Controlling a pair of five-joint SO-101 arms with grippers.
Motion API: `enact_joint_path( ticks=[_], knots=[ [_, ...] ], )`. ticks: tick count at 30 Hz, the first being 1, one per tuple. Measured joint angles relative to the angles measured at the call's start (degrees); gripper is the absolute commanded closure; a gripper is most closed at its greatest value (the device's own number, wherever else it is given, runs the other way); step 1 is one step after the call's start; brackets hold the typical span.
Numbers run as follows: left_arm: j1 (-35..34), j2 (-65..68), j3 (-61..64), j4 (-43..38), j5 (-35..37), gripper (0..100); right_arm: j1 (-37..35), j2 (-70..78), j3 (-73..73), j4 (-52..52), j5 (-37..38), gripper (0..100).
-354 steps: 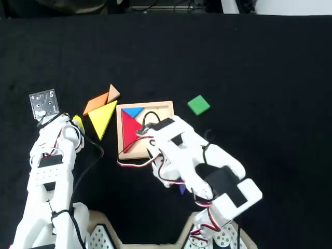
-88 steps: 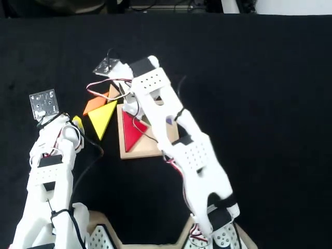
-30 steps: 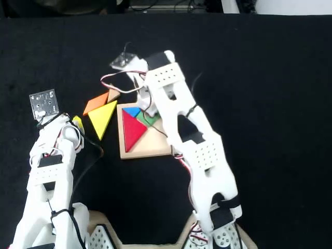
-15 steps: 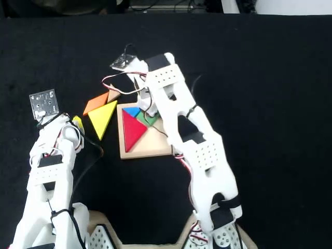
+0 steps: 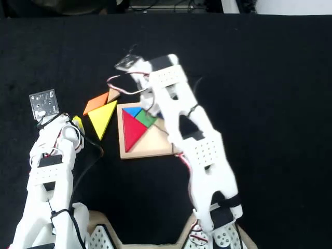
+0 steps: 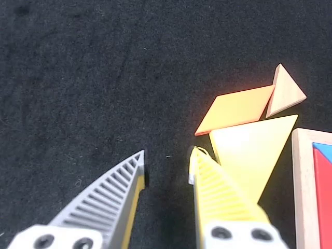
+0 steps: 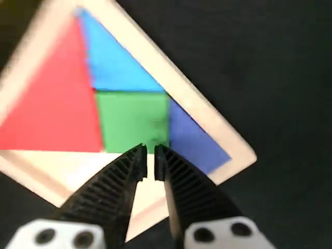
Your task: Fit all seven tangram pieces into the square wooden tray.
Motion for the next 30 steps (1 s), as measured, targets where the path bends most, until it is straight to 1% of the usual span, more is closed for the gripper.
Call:
enact_joint_path(
  ticks=[5,7,9,16,19,25,30],
  knots=[
    [0.0,0.0,0.0,0.0,0.0,85,0.4,0.0,-9.3,4.7,0.0,96.0],
    [0.0,0.0,0.0,0.0,0.0,85,0.5,0.0,-10.4,4.7,-0.3,96.0],
    [0.0,0.0,0.0,0.0,0.0,85,0.9,0.0,-9.6,4.7,-0.7,96.0],
    [0.0,0.0,0.0,0.0,0.0,85,0.9,0.0,0.8,4.7,-0.8,96.0],
    [0.0,0.0,0.0,0.0,0.0,85,0.6,0.0,3.4,3.1,-0.8,96.0],
    [0.0,0.0,0.0,0.0,0.0,85,-0.4,3.1,3.4,1.5,-0.8,96.0],
    [0.0,0.0,0.0,0.0,0.0,85,-1.1,4.9,-0.4,1.9,-1.0,96.0]
  ],
)
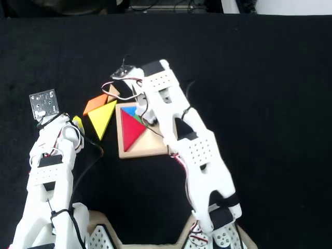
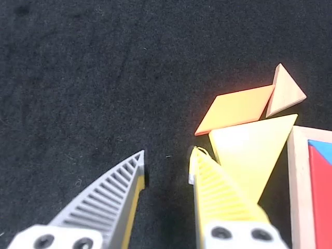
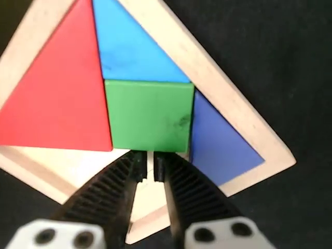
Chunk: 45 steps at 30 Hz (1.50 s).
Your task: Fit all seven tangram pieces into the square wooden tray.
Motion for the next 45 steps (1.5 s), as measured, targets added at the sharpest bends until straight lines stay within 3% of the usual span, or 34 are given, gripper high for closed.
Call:
enact_joint_path(
  ticks=[8,14,20,23,26,29,33,35,38,41,45],
  knots=[
    [0.0,0.0,0.0,0.0,0.0,85,-0.4,-1.2,-7.9,2.9,-0.1,98.8],
    [0.0,0.0,-0.3,2.5,0.0,85,-0.4,-16.4,2.9,2.9,-0.1,98.8],
    [1.7,0.9,-14.9,22.2,-0.4,84,-0.3,-39.0,20.3,2.9,-0.1,98.7],
    [5.8,3.8,-25.8,33.8,-5.4,84,2.5,-48.4,29.1,1.6,-0.1,98.7],
    [9.6,9.5,-36.5,44.3,-10.3,84,6.7,-54.1,40.0,-3.9,-1.8,98.7],
    [10.4,18.1,-44.9,49.5,-11.3,85,9.2,-55.9,51.5,-11.8,-6.2,98.7],
    [10.8,32.1,-50.0,50.6,-15.3,84,10.2,-56.3,63.7,-22.5,-9.9,98.7],
    [11.1,37.8,-51.5,50.6,-15.3,78,10.3,-56.3,67.0,-26.4,-11.0,98.7],
    [11.0,42.2,-52.3,49.1,-9.8,70,10.5,-56.3,70.1,-30.4,-12.1,98.7],
    [11.0,43.2,-52.6,46.9,-4.4,69,10.5,-56.3,72.1,-33.0,-12.1,98.7],
    [11.0,43.7,-52.6,41.5,-5.5,69,10.5,-56.4,73.7,-35.7,-12.1,98.7]
  ],
)
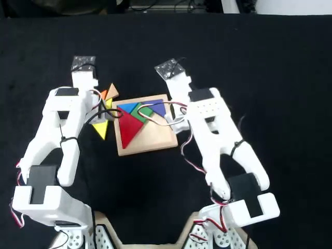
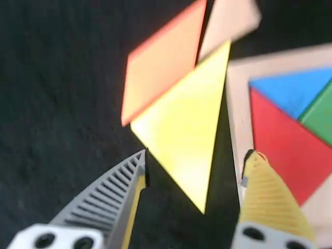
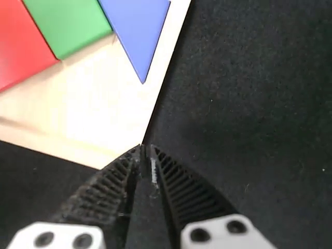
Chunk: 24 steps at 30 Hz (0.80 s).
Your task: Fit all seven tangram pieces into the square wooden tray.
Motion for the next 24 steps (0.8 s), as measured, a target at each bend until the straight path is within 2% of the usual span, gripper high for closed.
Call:
enact_joint_path(
  ticks=[3,9,16,21,24],
  knots=[
    [0.0,1.3,0.4,-4.9,-3.4,69,0.0,0.0,0.4,-1.0,0.0,98.7],
    [-1.5,6.7,0.1,-9.5,-6.8,69,0.0,0.0,0.5,-1.1,0.0,98.7],
    [-4.0,10.8,-5.0,-6.4,-12.3,69,0.0,0.0,0.5,-1.1,0.0,98.7],
    [-4.5,11.3,-5.7,-5.6,-13.3,70,0.0,0.0,0.5,-1.1,0.0,98.7],
    [-4.5,11.3,-5.7,-5.5,-13.3,74,0.0,0.0,0.5,-1.1,0.0,98.7]
  ],
)
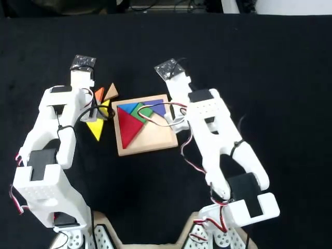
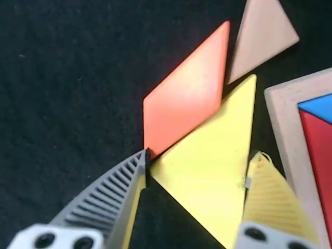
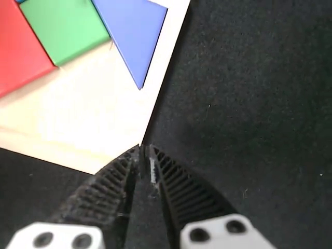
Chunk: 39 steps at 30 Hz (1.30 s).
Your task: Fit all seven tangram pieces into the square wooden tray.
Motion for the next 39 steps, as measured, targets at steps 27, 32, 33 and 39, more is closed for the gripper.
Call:
enact_joint_path(
  ticks=[27,32,33,39],
  knots=[
    [0.0,-13.5,1.2,10.5,-11.8,77,0.0,0.0,0.0,0.0,0.0,98.7],
    [2.5,-23.4,7.5,12.2,-16.4,77,0.0,0.0,0.0,0.0,0.0,98.7],
    [2.7,-25.1,8.4,12.2,-17.2,77,0.0,0.0,0.0,0.0,0.0,98.7],
    [2.7,-27.6,11.0,10.5,-13.5,68,0.0,0.0,0.1,0.0,0.0,98.7]
  ],
)
